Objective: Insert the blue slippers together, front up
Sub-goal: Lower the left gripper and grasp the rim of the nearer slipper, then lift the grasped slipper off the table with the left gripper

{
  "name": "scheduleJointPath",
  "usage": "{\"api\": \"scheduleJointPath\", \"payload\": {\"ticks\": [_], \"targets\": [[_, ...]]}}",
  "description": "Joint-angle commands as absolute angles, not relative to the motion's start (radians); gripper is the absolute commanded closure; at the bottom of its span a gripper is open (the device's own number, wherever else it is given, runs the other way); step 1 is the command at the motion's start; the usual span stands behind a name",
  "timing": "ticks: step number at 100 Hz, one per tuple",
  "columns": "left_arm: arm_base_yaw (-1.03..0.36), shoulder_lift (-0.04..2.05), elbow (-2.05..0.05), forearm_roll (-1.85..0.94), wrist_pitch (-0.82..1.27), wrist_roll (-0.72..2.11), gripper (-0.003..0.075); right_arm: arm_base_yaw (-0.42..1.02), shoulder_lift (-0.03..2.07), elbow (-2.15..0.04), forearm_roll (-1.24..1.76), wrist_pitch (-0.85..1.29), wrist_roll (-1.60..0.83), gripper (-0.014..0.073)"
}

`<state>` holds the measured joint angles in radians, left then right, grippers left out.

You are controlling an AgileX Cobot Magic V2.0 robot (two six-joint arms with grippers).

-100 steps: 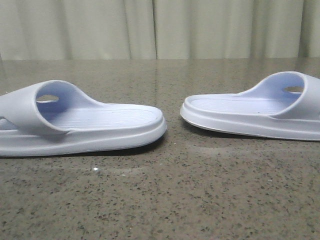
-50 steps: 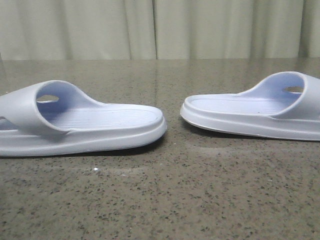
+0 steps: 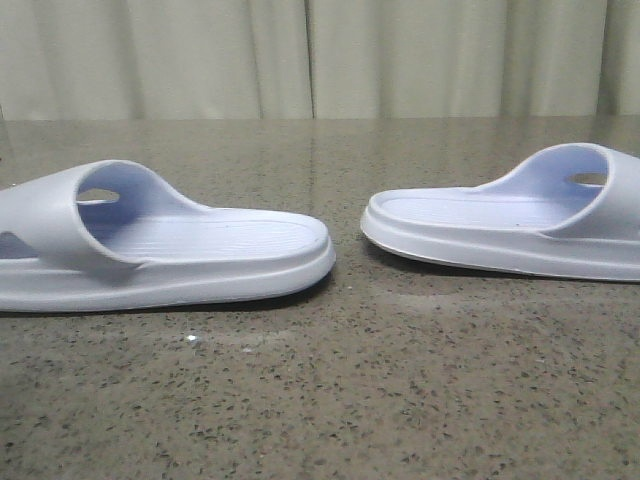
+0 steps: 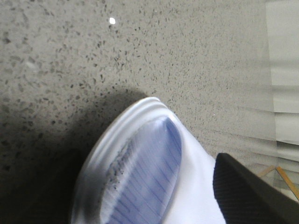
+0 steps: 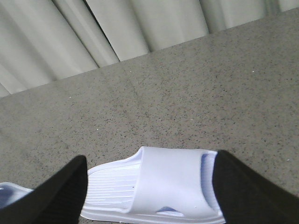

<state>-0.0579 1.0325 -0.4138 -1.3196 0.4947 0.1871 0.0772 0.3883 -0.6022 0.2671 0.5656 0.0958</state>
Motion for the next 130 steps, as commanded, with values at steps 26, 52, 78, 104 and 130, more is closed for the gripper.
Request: {"api": "scheduleJointPath", "payload": {"ticks": [26,52,78,104,130], "targets": [[-0.063,1.035,-0.436,-1.338,0.497,0.192,0.0274,0.077,0.403,-0.637,0.276,0.484,0.092,0.0117],[-0.063,1.035,-0.436,-1.338,0.479,0.192,0.048,0.077,0.403,-0.637,0.276,0.484,0.092,0.0117],[-0.063,1.035,-0.436,-1.336,0.451,0.192,0.0679,0.077,0.403,-0.637,0.276,0.484,0.092,0.0117],[-0.063,1.035,-0.436,-1.339,0.449,0.196,0.0704,0.077,0.403,-0.637,0.276,0.48,0.092,0.0117],[-0.063,1.035,-0.436,-1.401,0.527,0.226,0.0704,0.077,0.403,-0.637,0.276,0.479,0.092,0.0117]]}}
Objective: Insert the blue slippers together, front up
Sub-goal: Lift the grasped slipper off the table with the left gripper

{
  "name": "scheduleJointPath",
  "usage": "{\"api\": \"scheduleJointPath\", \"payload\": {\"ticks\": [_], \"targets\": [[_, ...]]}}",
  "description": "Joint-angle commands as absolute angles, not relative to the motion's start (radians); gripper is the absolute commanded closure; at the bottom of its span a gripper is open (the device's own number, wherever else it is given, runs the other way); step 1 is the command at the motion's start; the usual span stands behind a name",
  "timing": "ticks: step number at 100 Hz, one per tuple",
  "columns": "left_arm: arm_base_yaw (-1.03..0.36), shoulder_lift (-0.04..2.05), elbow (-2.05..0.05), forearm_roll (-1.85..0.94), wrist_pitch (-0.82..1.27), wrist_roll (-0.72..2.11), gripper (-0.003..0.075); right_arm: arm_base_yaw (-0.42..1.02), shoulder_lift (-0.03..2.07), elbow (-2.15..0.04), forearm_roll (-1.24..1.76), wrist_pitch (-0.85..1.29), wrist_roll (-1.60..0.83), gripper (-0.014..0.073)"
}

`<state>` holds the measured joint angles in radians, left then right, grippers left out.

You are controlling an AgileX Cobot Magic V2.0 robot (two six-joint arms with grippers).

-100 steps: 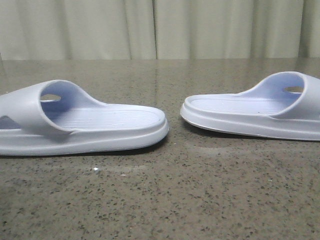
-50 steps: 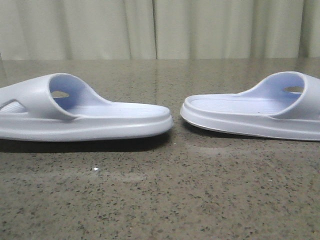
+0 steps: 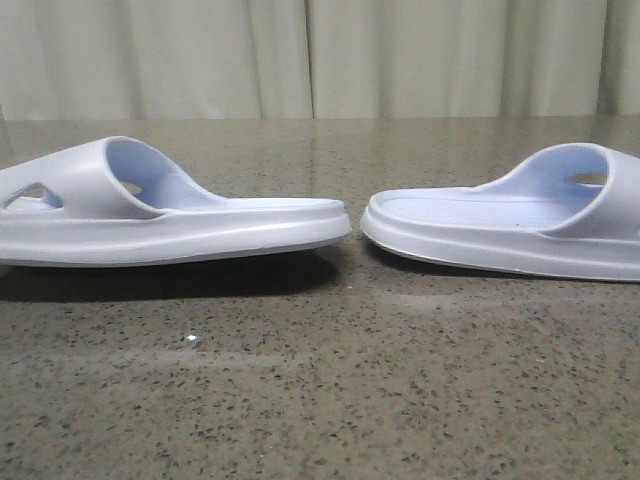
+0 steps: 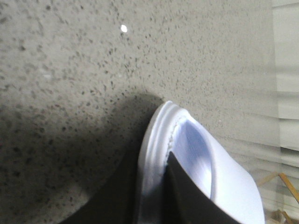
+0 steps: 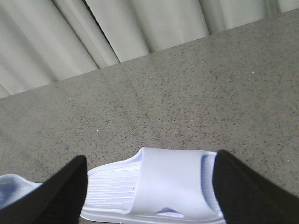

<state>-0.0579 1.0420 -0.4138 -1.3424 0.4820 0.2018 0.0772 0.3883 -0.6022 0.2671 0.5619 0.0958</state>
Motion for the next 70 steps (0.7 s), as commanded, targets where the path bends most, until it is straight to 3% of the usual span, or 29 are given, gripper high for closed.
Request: {"api": "scheduleJointPath", "payload": {"ticks": [1,70], "targets": [[-0.063,1.035,-0.436,-1.408,0.531,0.233,0.0704,0.077,0.403,-0.637,0.276,0.479,0.092,0.0117],[-0.063,0.749,-0.436,-1.586,0.571,0.292,0.0704,0.077,0.41,-0.637,0.276,0.47,0.092,0.0117]]}}
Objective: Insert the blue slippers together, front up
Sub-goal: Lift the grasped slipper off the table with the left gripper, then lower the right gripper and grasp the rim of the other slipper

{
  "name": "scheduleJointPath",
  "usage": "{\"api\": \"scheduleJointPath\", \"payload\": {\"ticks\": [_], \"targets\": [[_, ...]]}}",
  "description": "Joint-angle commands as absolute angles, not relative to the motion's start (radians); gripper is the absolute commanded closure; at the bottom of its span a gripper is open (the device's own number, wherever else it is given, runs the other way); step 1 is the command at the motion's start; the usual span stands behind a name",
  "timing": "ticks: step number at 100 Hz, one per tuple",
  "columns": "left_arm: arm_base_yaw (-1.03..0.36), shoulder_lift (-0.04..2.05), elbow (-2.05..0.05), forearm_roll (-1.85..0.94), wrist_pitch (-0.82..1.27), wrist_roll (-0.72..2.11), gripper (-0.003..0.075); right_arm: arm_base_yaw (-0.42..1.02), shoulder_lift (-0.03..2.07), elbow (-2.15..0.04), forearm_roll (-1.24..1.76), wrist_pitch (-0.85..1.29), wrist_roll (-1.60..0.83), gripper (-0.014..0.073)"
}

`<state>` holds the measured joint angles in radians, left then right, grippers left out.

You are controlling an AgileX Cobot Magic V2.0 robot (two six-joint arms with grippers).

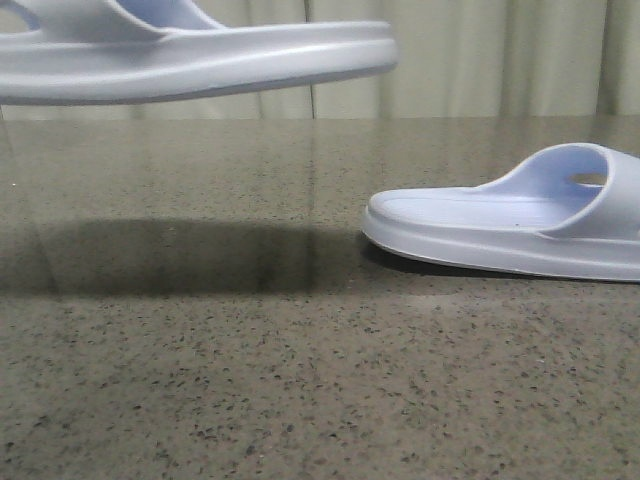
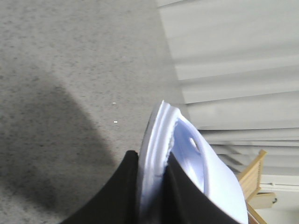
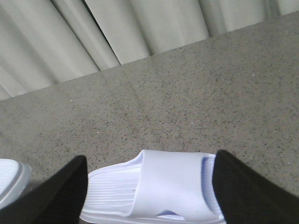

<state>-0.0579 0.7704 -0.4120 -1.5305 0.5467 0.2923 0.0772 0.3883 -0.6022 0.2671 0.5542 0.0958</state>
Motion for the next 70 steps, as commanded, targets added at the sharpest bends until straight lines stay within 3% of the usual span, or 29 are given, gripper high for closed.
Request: {"api": "scheduleJointPath", "payload": {"ticks": [1,21,48,70], "targets": [[-0.063,0.747,-0.436,-1.586,0.571,0.292,0.0704,0.077,0.413,-0.637,0.274,0.47,0.092,0.0117],[-0.063,0.747,-0.436,-1.586,0.571,0.292,0.0704,0.077,0.479,-0.632,0.247,0.477,0.1,0.0118],[-0.063,0.747,-0.436,-1.586,0.571,0.292,0.0704,0.077,0.625,-0.631,0.17,0.469,0.292,0.012],[-0.063,0.747,-0.436,-1.582,0.571,0.292,0.0704,0.06,0.714,-0.618,0.163,0.425,0.31,0.0236]]}}
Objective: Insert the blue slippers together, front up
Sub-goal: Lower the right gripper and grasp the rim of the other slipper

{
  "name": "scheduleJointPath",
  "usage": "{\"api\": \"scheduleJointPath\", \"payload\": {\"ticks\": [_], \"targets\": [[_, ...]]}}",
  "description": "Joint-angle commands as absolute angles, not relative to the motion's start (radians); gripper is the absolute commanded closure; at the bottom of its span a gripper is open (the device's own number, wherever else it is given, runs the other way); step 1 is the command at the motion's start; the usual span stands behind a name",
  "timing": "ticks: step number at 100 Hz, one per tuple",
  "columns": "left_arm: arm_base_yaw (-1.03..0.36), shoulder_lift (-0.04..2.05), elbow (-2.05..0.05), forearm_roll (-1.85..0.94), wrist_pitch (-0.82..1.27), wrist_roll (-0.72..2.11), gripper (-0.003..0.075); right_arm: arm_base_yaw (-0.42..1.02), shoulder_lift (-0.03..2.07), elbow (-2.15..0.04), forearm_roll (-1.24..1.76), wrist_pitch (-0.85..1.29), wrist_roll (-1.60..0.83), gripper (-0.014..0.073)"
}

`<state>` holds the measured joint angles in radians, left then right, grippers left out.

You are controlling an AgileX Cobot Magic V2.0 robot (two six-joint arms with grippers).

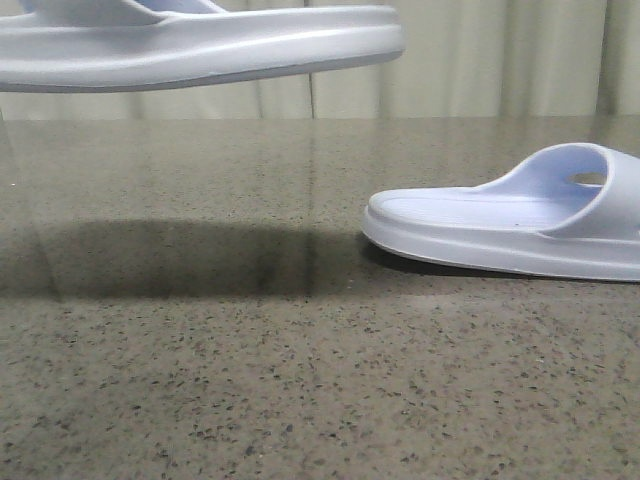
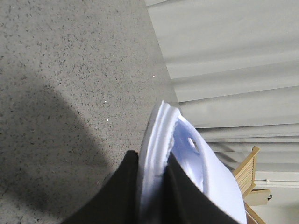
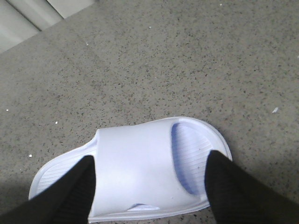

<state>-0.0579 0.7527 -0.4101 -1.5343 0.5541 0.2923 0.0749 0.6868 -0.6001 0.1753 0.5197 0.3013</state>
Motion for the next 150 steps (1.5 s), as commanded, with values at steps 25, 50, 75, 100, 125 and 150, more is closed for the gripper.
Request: {"api": "scheduleJointPath", "payload": {"ticks": [25,50,75,100,125,150], "targets": [[-0.063,0.747,-0.436,-1.579,0.57,0.292,0.0704,-0.027,0.757,-0.539,0.169,0.403,0.31,0.0249],[-0.063,0.747,-0.436,-1.579,0.568,0.292,0.0704,-0.058,0.757,-0.472,0.216,0.339,0.31,0.0249],[-0.063,0.747,-0.436,-1.571,0.568,0.292,0.0704,-0.058,0.772,-0.429,0.28,0.272,0.31,0.0249],[-0.063,0.747,-0.436,-1.571,0.568,0.292,0.0704,-0.058,0.883,-0.428,0.334,0.26,0.31,0.025],[-0.063,0.747,-0.436,-1.571,0.568,0.292,0.0704,-0.058,0.979,-0.428,0.38,0.233,0.31,0.025],[-0.063,0.747,-0.436,-1.571,0.568,0.292,0.0704,-0.029,1.036,-0.428,0.392,0.22,0.31,0.025]]}}
